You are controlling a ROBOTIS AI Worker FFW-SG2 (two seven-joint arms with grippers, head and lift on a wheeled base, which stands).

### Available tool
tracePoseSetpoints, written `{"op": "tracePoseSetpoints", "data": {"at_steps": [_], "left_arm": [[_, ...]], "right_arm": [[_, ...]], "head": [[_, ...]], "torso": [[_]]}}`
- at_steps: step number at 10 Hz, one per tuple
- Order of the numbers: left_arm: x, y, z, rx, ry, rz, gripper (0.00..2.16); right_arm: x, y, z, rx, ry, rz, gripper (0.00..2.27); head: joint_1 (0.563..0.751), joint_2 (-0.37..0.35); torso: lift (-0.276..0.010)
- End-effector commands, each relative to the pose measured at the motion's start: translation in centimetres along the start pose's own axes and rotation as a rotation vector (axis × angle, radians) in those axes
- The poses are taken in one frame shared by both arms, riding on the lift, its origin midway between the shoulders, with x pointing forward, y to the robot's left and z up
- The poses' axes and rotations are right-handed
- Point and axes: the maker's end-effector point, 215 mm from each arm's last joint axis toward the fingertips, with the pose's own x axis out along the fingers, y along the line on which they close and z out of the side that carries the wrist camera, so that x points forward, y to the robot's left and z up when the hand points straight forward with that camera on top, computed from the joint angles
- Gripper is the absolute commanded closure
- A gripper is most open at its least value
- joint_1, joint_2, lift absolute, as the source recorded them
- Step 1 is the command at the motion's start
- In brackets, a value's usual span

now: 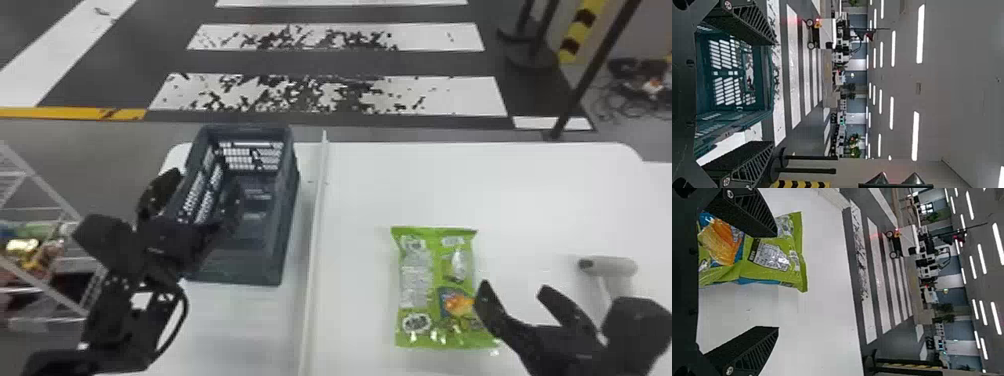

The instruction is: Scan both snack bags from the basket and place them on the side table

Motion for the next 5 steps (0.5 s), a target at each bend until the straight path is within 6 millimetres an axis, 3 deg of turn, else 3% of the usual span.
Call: {"op": "tracePoseSetpoints", "data": {"at_steps": [1,5], "left_arm": [[-0.4,0.4,-0.5,-0.008,0.010,0.008,0.10],[-0.4,0.2,-1.5,-0.014,0.027,0.003,0.10]], "right_arm": [[-1.0,-1.0,-1.4,0.114,0.086,0.024,0.09],[-4.8,-1.0,-7.2,0.371,0.393,0.135,0.09]], "head": [[0.695,0.083],[0.695,0.091]], "torso": [[-0.075],[-0.075]]}}
